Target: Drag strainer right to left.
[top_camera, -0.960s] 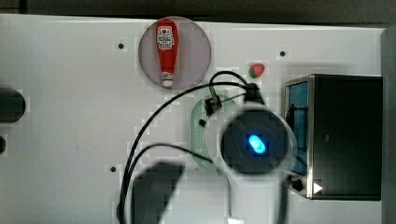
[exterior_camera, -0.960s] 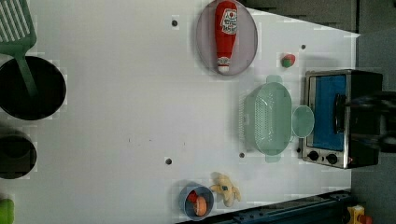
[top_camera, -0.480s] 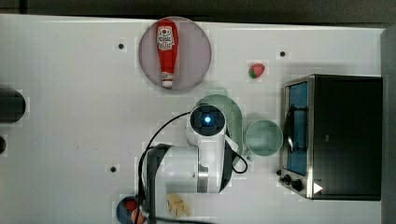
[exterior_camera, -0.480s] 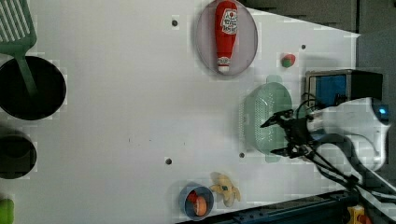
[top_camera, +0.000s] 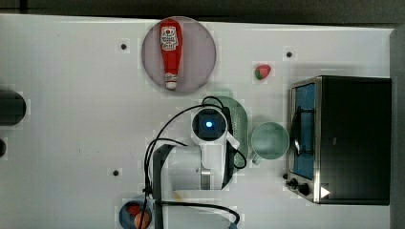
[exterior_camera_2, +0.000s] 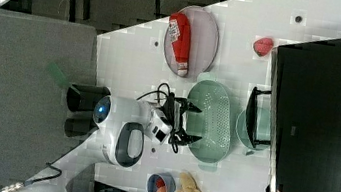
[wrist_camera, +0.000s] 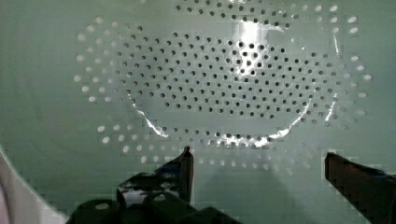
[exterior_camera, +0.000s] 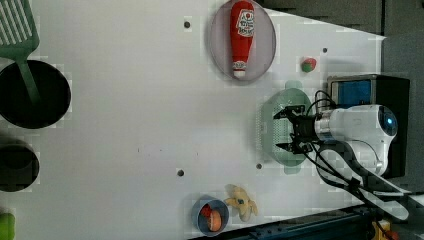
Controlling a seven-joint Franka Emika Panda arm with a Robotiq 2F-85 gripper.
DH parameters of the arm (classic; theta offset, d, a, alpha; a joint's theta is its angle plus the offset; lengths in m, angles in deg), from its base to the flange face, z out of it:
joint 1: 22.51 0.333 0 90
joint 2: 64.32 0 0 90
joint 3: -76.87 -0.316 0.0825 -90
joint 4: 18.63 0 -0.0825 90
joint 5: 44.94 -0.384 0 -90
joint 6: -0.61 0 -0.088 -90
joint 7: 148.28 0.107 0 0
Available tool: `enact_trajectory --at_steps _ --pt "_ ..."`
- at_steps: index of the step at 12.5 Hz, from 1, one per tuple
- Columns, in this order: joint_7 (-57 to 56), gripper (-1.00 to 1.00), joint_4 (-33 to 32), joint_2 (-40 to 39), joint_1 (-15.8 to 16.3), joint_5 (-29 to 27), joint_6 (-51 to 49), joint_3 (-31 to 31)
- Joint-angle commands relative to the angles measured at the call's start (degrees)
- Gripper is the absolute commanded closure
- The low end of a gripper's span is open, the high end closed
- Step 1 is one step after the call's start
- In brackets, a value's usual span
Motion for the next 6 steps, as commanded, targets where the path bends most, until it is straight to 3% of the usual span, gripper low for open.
enact_trajectory --at_steps 1,6 --pt "4.7 -1.0 0.0 -2.6 1.7 0.0 3.9 -0.1" --pt "11.0 -1.0 0.0 -3.6 5.0 -0.1 4.9 -0.2"
